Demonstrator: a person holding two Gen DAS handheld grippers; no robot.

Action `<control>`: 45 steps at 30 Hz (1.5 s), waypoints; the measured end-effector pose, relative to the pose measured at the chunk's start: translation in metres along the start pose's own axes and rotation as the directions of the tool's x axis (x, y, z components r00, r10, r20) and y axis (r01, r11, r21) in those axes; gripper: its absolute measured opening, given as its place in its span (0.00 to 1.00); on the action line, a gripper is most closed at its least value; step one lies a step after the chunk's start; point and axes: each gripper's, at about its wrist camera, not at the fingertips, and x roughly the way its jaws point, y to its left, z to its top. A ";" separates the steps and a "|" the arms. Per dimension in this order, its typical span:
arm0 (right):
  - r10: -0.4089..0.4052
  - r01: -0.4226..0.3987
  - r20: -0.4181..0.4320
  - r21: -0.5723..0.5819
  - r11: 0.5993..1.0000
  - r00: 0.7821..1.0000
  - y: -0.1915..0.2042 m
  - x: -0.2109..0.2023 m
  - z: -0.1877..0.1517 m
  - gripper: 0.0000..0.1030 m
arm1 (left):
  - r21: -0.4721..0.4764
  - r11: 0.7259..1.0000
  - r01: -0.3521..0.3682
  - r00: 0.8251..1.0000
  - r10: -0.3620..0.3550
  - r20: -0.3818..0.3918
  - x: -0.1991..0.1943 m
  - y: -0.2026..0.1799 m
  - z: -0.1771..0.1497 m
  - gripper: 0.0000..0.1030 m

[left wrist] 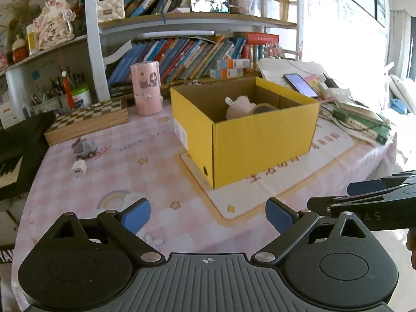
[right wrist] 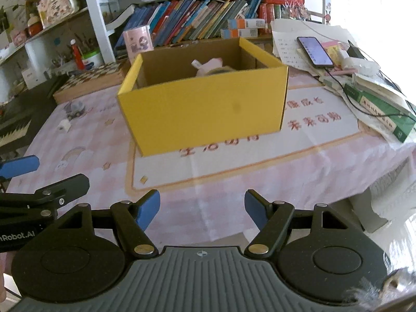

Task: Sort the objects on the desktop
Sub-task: 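Withdraw both open tools from the yellow box back over the table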

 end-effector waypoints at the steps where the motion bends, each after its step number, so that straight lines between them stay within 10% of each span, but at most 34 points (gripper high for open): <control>1: -0.001 0.001 -0.003 0.002 1.000 1.000 0.004 -0.003 -0.005 0.69 | 0.003 1.000 0.003 1.000 -0.003 -0.003 -0.003 0.001 -0.003 0.94; 45: 0.190 -0.197 -0.054 -0.238 0.951 0.980 0.173 -0.008 -0.045 0.69 | -0.178 0.958 -0.224 0.974 0.226 -0.010 -0.093 0.128 -0.073 0.94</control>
